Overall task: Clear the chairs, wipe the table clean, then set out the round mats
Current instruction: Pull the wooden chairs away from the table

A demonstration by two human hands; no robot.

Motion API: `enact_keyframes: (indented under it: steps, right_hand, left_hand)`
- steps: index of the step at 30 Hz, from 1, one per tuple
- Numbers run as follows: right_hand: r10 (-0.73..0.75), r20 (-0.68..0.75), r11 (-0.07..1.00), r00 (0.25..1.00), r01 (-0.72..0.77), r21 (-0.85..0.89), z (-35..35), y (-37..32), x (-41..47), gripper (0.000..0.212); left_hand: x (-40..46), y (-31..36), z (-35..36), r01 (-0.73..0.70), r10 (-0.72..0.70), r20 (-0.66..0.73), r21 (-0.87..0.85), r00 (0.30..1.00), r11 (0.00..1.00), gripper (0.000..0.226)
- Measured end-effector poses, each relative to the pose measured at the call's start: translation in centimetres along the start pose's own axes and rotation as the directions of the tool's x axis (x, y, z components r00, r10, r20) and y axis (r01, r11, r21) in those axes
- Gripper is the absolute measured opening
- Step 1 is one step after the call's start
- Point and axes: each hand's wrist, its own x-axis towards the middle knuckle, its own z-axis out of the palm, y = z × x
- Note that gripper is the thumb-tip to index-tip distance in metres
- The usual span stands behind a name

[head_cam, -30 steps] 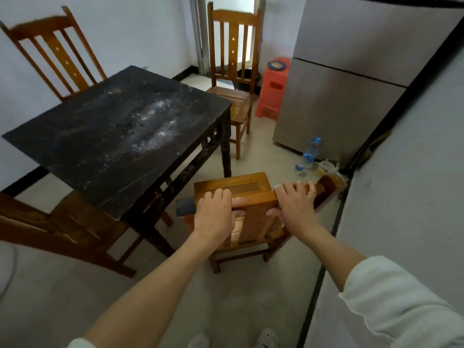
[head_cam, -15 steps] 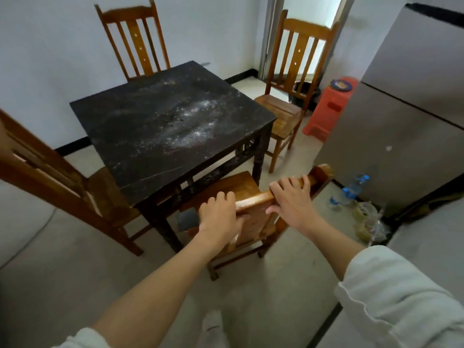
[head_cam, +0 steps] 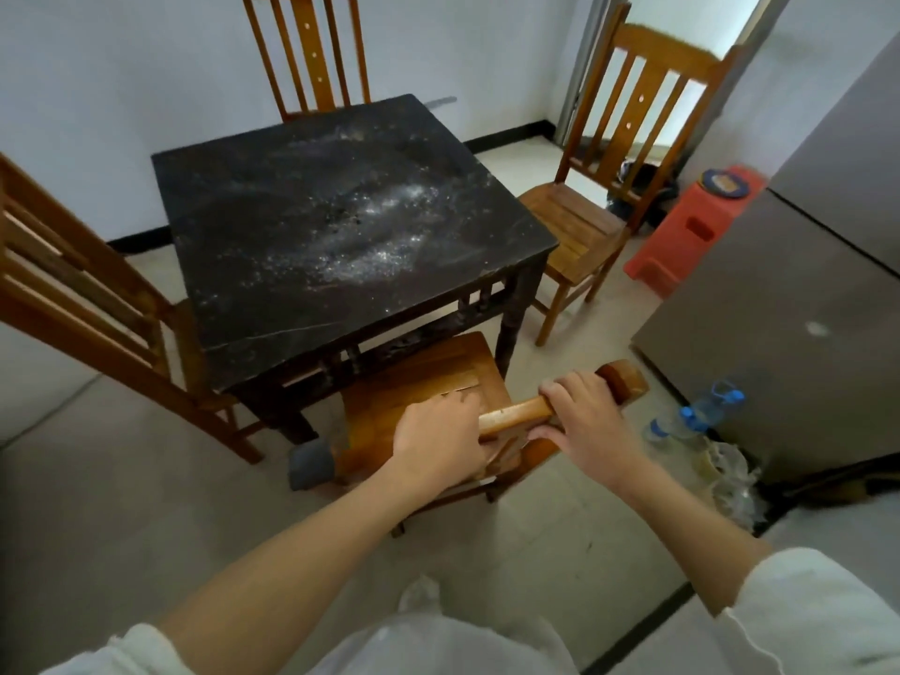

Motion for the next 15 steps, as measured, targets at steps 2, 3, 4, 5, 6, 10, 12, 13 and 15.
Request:
enact_keyframes:
  steps: [2,3,4,5,6,10,12,13,15]
  right_hand:
    - [-0.045,-0.045,0.998,0.998,0.043,-0.053,0.8,0.6,0.2,0.053]
    - [-0.059,-0.063,0.997,0.996,0.055,-0.058,0.9,1.0,0.5,0.053]
    - [-0.07,-0.075,0.996,0.995,0.065,-0.056,0.9,1.4,0.7,0.052]
    - [-0.088,-0.074,0.995,0.993,0.084,-0.048,0.9,2.1,1.0,0.051]
    - [-0.095,-0.084,0.995,0.992,0.092,-0.041,1.0,2.3,1.2,0.049]
    - [-0.188,-0.072,0.982,0.979,0.188,-0.014,1.0,3.8,1.9,0.046]
    - [-0.243,-0.077,0.97,0.967,0.242,-0.017,0.9,4.4,2.1,0.042]
    - [-0.257,-0.083,0.966,0.963,0.257,-0.017,0.9,4.5,2.2,0.04]
    - [-0.277,-0.102,0.96,0.955,0.279,0.007,0.6,5.3,2.4,0.038]
  left_hand:
    - [0.4,0.1,-0.1,0.021,-0.02,-0.017,0.021,1.0,1.0,0.046]
    - [0.6,0.3,0.0,0.037,-0.036,-0.017,0.026,0.999,0.999,0.046]
    - [0.8,0.5,0.0,0.053,-0.052,-0.021,0.038,0.998,0.998,0.046]
    - [1.1,1.1,0.2,0.082,-0.081,-0.029,0.047,0.996,0.995,0.045]
    - [1.3,1.3,0.1,0.102,-0.1,-0.034,0.059,0.994,0.993,0.045]
    - [1.5,3.7,0.3,0.301,-0.291,-0.113,0.079,0.95,0.95,0.05]
    - [1.4,4.6,0.9,0.383,-0.356,-0.202,0.114,0.912,0.917,0.052]
    - [1.1,4.7,1.3,0.417,-0.377,-0.253,0.125,0.891,0.9,0.051]
    - [0.3,4.9,2.3,0.476,-0.408,-0.36,0.123,0.839,0.871,0.048]
